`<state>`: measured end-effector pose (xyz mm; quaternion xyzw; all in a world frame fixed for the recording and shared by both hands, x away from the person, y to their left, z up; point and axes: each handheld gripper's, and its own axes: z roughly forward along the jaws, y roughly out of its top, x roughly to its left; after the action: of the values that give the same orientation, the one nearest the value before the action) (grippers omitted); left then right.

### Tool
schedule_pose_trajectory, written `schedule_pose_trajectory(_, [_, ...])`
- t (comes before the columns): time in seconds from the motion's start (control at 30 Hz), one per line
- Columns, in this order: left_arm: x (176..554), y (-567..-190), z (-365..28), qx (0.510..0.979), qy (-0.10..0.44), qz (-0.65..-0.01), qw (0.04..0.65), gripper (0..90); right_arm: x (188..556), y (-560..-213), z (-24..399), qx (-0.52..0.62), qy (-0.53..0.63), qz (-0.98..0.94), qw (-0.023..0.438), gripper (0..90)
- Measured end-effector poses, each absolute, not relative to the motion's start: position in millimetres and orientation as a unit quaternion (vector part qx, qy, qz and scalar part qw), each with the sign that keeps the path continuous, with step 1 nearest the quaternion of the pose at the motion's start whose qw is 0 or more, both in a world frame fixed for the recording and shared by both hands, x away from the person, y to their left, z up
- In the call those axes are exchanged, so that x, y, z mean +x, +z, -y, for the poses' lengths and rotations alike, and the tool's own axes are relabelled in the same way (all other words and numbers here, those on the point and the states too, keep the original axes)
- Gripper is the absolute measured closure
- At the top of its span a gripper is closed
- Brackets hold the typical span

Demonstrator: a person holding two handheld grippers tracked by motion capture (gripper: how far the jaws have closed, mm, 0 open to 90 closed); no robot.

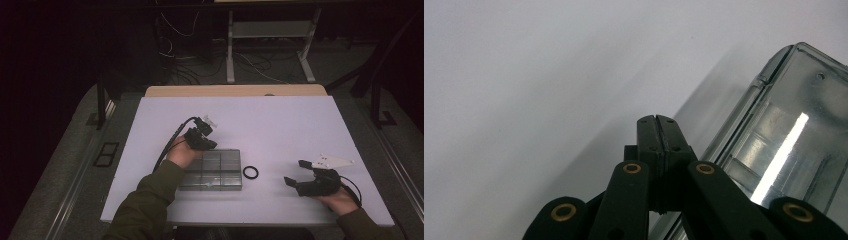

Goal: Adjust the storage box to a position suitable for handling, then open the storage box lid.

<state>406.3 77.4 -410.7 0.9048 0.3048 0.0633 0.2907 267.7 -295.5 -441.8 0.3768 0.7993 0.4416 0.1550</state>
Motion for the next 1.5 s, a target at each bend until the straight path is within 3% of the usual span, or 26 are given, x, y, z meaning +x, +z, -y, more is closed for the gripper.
schedule_pose_trajectory(0.2, [406.3, -408.3, -79.3, 0.895, 0.069, -0.306, 0.316, 88.8, 268.8, -441.6, 295.4, 0.379, 0.443, -0.798, 0.154, 14.7])
schedule_pose_trajectory(0.3, [406.6, -402.4, -82.9, 0.887, 0.075, -0.302, 0.342, 83.0, 268.8, -441.4, 296.6, 0.380, 0.444, -0.797, 0.153, 14.6])
schedule_pose_trajectory(0.6, [394.7, -389.3, -98.5, 0.859, 0.075, -0.284, 0.419, 51.7, 270.2, -441.4, 296.9, 0.379, 0.446, -0.796, 0.153, 14.6])
schedule_pose_trajectory(1.0, [370.7, -380.6, -105.7, 0.845, 0.086, -0.266, 0.456, 30.5, 267.0, -440.8, 296.2, 0.371, 0.446, -0.800, 0.155, 14.6])
schedule_pose_trajectory(1.2, [362.0, -377.3, -113.1, 0.832, 0.104, -0.277, 0.468, 14.1, 265.8, -440.1, 297.2, 0.370, 0.449, -0.798, 0.156, 14.5])
schedule_pose_trajectory(1.5, [343.2, -380.6, -133.6, 0.825, 0.105, -0.276, 0.481, 12.9, 265.4, -440.3, 296.9, 0.370, 0.449, -0.798, 0.155, 14.6])
